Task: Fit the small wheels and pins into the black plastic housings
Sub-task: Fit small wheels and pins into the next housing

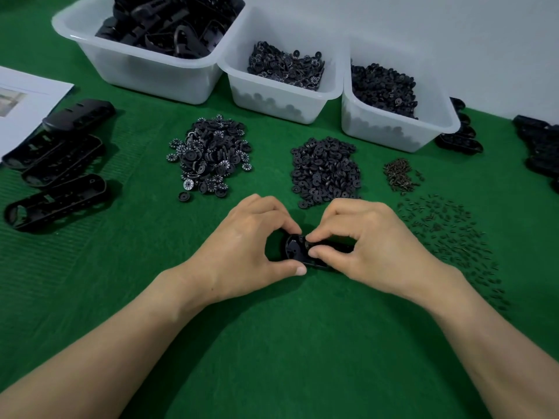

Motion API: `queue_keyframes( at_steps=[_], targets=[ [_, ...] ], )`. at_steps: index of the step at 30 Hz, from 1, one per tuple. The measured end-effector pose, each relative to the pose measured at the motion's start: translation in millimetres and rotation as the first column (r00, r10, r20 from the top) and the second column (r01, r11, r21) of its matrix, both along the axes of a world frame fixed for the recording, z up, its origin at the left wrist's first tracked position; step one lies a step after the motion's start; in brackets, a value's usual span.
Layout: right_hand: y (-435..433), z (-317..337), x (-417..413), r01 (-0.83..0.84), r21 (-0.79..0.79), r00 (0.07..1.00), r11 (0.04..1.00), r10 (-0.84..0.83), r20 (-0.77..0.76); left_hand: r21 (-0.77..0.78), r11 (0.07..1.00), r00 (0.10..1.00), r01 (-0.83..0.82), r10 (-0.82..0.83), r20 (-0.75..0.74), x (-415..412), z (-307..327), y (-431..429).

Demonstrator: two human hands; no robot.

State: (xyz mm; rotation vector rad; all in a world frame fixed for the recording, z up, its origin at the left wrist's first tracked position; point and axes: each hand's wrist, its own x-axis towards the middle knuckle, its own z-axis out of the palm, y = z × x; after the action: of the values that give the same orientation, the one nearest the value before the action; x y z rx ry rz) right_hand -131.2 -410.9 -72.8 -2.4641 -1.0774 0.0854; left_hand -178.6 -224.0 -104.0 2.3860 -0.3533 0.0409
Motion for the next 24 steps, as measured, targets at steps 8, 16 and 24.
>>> queue_keyframes(
  at_steps=[8, 16, 24],
  targets=[
    [21, -7, 35, 0.127, -0.099, 0.986, 0.987, -0.115, 0.119, 0.001, 1.000, 1.000, 0.005, -0.005, -0.010, 0, 1, 0],
    [7, -5, 24, 0.093, -0.067, 0.993, 0.993, -0.088, 0.076, -0.005, 1.000, 1.000, 0.006, -0.006, -0.001, 0, 1, 1],
    [-18, 1, -3, 0.036, 0.001, 0.999, 0.999, -0.036, 0.014, -0.009, 1.000, 1.000, 0.000, 0.000, -0.004, 0, -1, 1]
  ],
)
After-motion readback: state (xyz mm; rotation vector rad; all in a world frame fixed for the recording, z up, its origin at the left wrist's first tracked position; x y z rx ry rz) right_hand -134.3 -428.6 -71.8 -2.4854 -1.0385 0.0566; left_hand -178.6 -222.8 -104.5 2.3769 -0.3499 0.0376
